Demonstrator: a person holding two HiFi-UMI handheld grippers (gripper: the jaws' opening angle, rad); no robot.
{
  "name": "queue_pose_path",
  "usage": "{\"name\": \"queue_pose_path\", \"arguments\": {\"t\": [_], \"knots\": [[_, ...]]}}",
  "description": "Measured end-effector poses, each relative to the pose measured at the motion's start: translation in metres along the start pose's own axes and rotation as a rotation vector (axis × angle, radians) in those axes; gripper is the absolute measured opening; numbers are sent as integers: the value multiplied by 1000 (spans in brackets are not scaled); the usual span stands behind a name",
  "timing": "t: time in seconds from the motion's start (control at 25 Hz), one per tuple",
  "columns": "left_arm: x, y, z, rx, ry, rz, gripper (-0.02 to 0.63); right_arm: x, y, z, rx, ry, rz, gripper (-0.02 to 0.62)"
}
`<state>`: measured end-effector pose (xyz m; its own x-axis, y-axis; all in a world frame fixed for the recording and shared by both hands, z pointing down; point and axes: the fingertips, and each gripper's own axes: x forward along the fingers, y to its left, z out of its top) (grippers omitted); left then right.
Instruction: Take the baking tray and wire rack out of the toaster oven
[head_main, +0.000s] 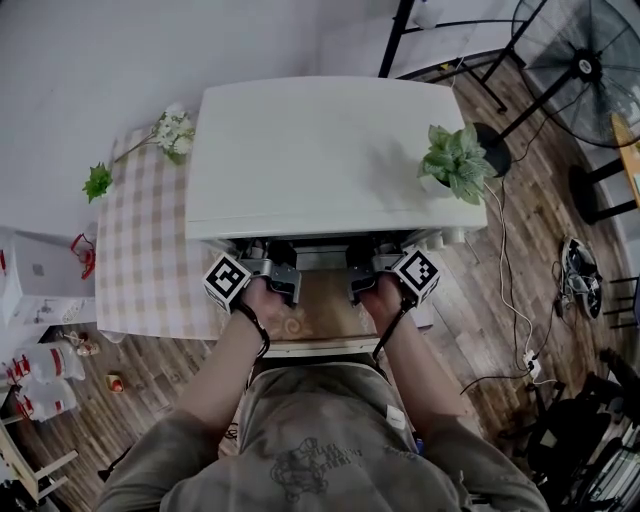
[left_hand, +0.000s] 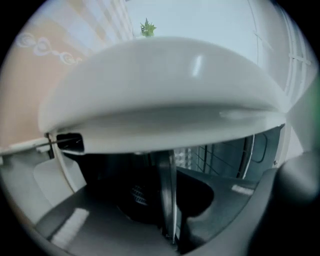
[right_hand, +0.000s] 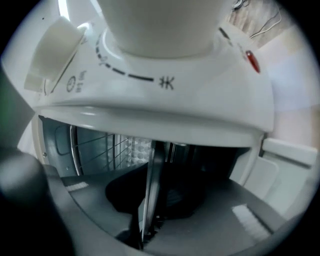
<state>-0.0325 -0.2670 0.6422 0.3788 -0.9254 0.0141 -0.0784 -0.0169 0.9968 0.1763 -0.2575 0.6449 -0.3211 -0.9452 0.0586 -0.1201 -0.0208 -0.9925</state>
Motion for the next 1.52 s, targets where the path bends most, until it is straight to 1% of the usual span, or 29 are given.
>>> {"name": "queue_pose_path", "arguments": {"t": [0.16,0.28,0.44,0.64,0.84,1.04,1.28,1.44,1.52], "knots": [[-11,-3,-6,-20,12,4,52,-12,-2,-5,7,5,-15,86],[-23,-2,-10,-22,19,24,49,-23,-1,-10,16,8,-20,83],[-41,-3,-20,-37,29,32,44,-43,-2,-17,47,10,-36,75],[-65,-4,-32,-55,51,49,32,-70,-9,-27,62,22,-69,61],[-92,-2,-42,-75,59,69,31,-96,-6,-38,73,38,-74,60],[-119,1,-54,-63,87,83,28,-125,-10,-48,76,54,-97,55],[-152,3,-63,-46,122,134,28,-156,-6,-61,92,65,-142,54],[-170,-12,-72,-74,137,140,29,-178,2,-68,100,73,-177,54],[-180,-15,-74,-73,144,157,29,-187,7,-70,98,76,-190,54]]}}
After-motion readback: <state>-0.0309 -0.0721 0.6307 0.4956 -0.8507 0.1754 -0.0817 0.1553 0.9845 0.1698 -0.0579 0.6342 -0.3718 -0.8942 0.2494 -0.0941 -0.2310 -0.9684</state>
